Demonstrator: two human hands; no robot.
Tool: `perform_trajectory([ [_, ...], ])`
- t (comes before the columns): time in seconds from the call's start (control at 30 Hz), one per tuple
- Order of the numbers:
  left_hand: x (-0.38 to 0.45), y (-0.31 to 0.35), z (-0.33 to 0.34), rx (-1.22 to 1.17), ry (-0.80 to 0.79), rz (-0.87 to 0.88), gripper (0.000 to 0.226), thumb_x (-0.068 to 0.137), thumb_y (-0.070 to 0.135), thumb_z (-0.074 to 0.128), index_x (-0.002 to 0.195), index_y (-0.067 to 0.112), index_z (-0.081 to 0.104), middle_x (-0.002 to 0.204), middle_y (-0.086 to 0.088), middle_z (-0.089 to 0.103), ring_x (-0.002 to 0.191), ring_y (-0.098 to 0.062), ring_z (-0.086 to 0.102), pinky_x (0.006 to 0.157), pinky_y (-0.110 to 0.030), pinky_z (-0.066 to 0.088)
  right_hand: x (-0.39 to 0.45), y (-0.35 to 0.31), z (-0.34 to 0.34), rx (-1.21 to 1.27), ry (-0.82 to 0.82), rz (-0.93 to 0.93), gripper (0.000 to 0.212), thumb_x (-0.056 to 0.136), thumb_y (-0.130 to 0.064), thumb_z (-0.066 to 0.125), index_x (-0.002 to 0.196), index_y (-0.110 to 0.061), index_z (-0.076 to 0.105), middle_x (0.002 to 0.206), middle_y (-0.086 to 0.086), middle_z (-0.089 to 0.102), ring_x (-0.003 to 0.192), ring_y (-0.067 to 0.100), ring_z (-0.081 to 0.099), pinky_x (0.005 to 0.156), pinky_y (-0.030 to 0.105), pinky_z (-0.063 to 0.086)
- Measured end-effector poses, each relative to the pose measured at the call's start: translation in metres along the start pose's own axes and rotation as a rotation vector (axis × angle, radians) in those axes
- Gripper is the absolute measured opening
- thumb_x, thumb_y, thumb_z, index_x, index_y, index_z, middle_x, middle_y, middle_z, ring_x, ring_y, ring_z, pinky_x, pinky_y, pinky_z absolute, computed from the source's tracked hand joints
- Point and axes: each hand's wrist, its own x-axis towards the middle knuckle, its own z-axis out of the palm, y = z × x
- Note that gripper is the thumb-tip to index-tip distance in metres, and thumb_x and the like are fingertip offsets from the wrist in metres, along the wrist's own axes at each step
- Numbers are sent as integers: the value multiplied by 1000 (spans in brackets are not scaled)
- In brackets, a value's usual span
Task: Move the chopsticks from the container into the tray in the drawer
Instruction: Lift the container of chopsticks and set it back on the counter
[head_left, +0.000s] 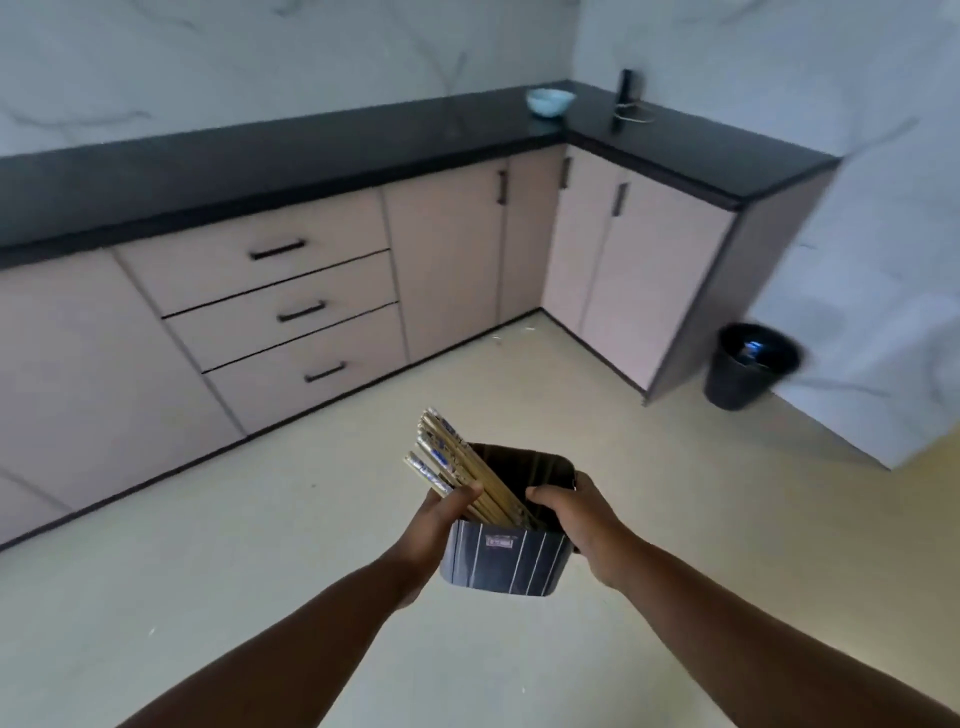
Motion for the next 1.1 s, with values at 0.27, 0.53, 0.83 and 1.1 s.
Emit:
perform_trajectory([
  [0.27, 36, 28, -72, -27, 176, 44, 80, 74, 66, 50, 143, 29, 34, 144, 3, 44, 129, -13, 40, 112, -36, 25, 83, -74, 78, -178, -238, -41, 43, 77, -36, 71, 113, -22, 52, 102, 3, 66, 91, 19, 63, 67, 30, 47],
  [0.53, 113, 99, -111, -42, 315, 92, 86, 73, 68, 50, 146, 25, 31, 148, -1, 42, 132, -18, 39, 116, -41, 24, 171, -184, 111, -277, -355, -142, 43, 78, -41, 70, 111, -21, 50, 103, 0, 61, 89, 12, 56, 72, 32, 42],
  [0.83, 176, 167, -193, -138, 433, 173, 79, 77, 70, 51, 139, 23, 39, 136, -3, 55, 116, -11, 52, 95, -29, 39, 241, -286, 195, -309, -449, -211, 47, 80, -43, 68, 118, -22, 50, 105, -1, 60, 87, 10, 54, 64, 29, 37],
  [1.1, 230, 229, -328, -192, 534, 323, 97, 65, 81, 49, 143, 25, 39, 149, -8, 43, 135, -22, 36, 114, -49, 20, 286, -374, 313, -261, -465, -293, 49, 81, -42, 68, 119, -20, 47, 103, 2, 58, 90, 14, 53, 68, 33, 36],
])
